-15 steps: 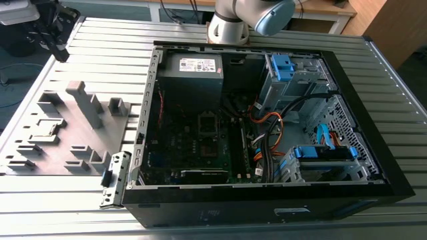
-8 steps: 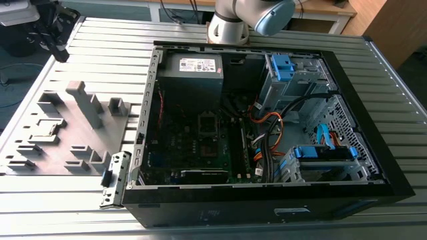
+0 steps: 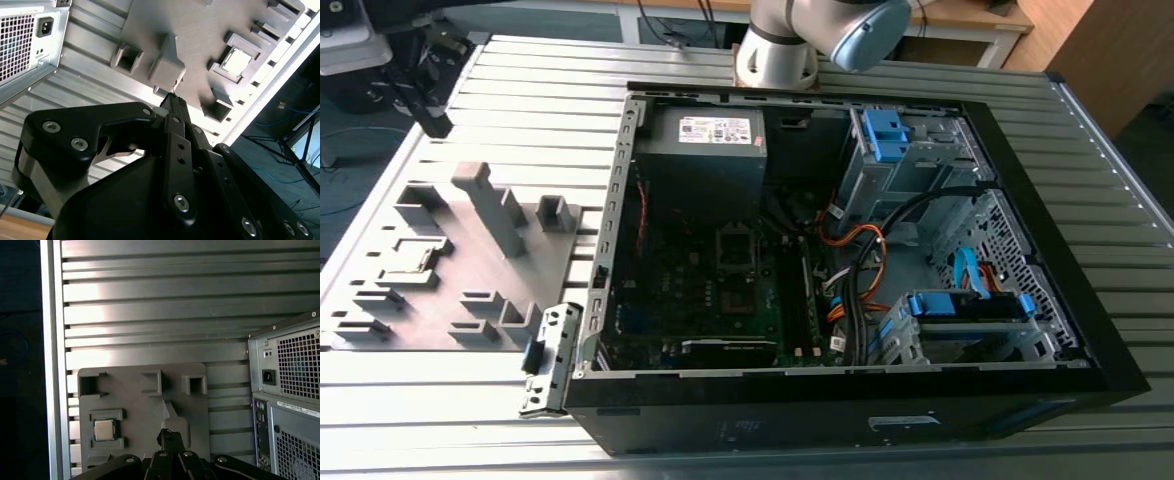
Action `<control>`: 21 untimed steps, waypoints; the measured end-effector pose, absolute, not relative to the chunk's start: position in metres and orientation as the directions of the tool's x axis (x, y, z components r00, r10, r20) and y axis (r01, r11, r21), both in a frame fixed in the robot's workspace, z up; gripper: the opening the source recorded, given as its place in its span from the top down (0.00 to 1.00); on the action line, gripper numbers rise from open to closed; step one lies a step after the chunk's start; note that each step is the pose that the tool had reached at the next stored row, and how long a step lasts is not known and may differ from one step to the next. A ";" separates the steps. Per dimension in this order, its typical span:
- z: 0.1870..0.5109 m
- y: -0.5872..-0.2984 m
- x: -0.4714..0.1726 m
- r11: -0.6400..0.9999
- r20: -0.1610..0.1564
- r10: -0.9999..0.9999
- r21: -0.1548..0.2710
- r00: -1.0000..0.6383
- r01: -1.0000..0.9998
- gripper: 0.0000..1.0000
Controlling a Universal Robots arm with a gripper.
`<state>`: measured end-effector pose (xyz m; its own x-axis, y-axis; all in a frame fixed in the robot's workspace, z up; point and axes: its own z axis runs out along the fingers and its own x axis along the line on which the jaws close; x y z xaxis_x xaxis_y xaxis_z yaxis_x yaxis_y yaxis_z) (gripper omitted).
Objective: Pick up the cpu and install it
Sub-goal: 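Reach for the cpu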
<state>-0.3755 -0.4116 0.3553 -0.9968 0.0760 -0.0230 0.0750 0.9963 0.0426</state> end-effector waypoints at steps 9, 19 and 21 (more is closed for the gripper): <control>0.343 -0.429 -0.380 0.996 -0.004 0.076 0.041 -0.997 0.076 0.89; 0.328 -0.439 -0.398 0.996 -0.001 0.076 0.041 -0.997 0.076 0.89; 0.324 -0.440 -0.402 0.996 0.000 0.076 0.041 -0.997 0.076 0.89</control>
<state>-0.4015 -0.4399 0.3240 -0.9971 0.0761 -0.0004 0.0760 0.9963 0.0410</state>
